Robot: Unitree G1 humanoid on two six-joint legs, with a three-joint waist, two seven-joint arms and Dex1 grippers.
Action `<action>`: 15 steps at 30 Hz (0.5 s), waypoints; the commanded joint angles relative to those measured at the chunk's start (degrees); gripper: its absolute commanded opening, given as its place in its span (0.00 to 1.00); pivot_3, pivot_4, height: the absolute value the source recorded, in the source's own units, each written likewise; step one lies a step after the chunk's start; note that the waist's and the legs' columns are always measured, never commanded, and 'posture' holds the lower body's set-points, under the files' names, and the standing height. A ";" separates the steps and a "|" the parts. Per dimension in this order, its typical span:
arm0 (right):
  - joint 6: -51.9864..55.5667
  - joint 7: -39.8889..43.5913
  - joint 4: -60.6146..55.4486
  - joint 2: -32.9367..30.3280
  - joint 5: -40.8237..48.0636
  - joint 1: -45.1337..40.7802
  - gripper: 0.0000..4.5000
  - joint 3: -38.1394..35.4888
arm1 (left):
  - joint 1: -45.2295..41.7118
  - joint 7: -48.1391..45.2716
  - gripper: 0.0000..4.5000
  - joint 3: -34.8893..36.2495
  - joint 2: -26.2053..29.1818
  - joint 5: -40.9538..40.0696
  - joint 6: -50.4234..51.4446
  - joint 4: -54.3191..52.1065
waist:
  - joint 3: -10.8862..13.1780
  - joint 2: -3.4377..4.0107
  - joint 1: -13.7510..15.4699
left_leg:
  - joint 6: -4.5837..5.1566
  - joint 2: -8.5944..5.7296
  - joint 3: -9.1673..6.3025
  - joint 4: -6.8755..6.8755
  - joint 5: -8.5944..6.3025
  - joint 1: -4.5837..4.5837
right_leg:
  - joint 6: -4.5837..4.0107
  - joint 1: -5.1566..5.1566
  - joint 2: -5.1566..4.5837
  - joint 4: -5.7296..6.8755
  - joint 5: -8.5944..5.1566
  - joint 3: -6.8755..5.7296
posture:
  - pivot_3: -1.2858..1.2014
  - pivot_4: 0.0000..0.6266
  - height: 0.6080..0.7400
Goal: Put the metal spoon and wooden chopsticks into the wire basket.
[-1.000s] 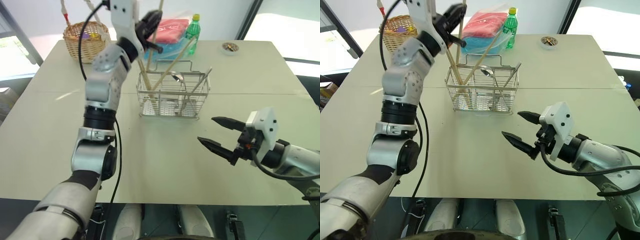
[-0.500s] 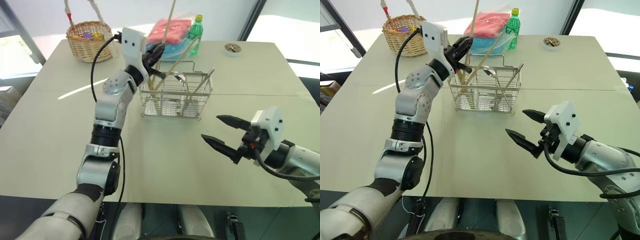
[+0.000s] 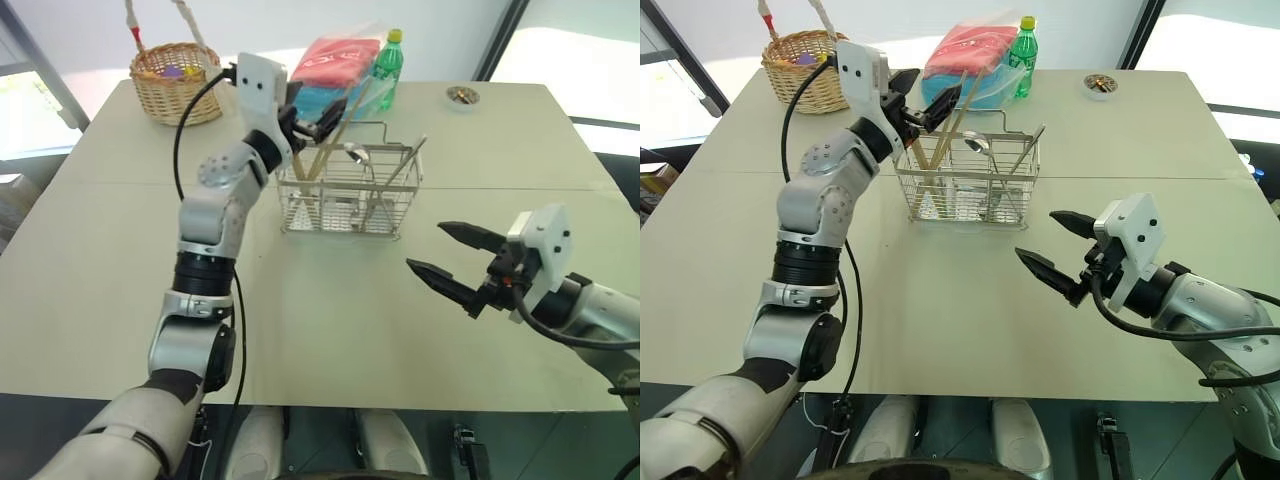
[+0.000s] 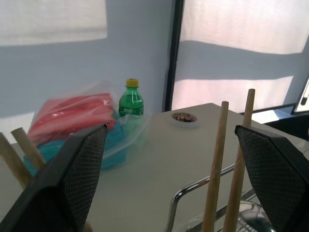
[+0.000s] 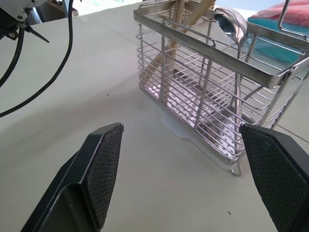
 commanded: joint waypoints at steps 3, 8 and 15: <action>-2.32 2.42 2.24 -1.45 -1.19 -1.82 0.89 -1.78 | -3.37 -9.38 0.99 3.34 10.40 -6.60 9.68 -4.12 | 0.00 0.01 -0.22 | 0.00 0.01 0.00 -0.02 0.00 0.01 | 0.00 -0.01 0.01 0.02 0.00 0.00 | 0.52 0.24 1.00; -3.87 5.27 6.32 -2.70 -3.11 -3.65 0.89 -1.79 | -0.40 -19.75 0.99 3.60 21.42 -8.88 11.75 -5.73 | 0.00 0.02 -0.23 | 0.00 0.03 0.01 -0.07 0.00 0.03 | -0.01 -0.02 0.01 0.02 0.00 0.00 | 0.52 0.24 1.00; -6.04 8.35 10.52 -2.71 -5.65 -6.32 0.89 0.42 | 12.47 -31.43 0.99 4.67 32.27 -13.44 13.60 -17.89 | 0.01 0.03 -0.15 | -0.01 0.21 0.01 -0.09 0.00 0.03 | -0.01 -0.01 -0.02 -0.01 -0.01 0.00 | 0.52 0.24 1.00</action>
